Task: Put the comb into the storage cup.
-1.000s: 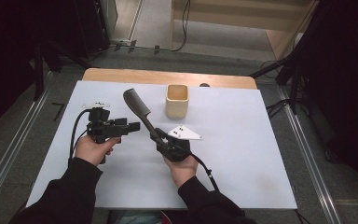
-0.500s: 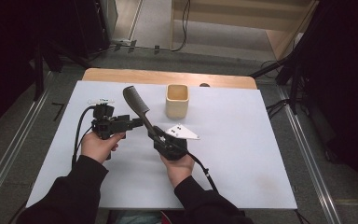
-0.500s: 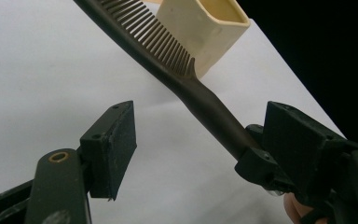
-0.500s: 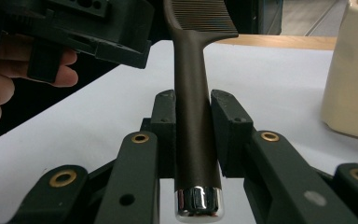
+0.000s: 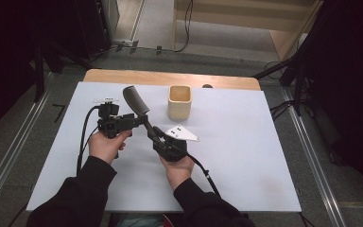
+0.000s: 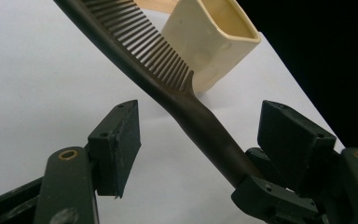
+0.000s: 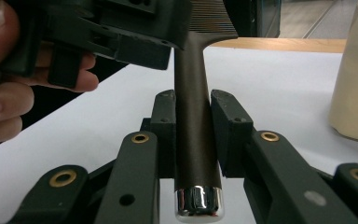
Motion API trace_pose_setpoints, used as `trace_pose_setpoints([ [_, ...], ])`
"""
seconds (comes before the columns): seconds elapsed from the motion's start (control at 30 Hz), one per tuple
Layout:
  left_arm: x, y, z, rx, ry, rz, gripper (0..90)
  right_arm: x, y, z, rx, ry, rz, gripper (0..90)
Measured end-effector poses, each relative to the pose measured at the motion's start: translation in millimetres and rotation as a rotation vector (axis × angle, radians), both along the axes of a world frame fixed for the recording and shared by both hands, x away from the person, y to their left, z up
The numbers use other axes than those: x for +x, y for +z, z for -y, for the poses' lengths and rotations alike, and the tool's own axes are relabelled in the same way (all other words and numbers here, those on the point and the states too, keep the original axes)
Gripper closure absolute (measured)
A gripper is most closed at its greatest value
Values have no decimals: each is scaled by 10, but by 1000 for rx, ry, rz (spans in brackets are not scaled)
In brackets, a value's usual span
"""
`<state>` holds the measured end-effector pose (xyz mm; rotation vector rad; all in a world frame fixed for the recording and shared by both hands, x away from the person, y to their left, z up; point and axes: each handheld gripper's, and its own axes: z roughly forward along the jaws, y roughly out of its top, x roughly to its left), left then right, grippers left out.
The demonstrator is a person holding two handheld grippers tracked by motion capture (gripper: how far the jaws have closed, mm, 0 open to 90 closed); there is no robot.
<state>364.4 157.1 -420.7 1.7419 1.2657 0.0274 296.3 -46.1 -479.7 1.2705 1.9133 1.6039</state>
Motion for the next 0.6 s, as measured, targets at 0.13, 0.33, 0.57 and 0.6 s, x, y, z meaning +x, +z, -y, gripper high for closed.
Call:
trace_pose_setpoints([
  [0.13, 13, -19, 29, -12, 11, -10, 316, 8, 4, -10, -1, -3, 1, 703],
  [0.33, 15, -36, 73, -21, 28, -9, 326, 10, 15, -28, 0, -11, 8, 702],
  [0.57, 6, -52, 105, -33, 52, -11, 353, 11, 22, -52, 8, -25, 7, 702],
  [0.6, 6, -57, 108, -37, 55, -12, 363, 12, 22, -55, 6, -24, 8, 702],
])
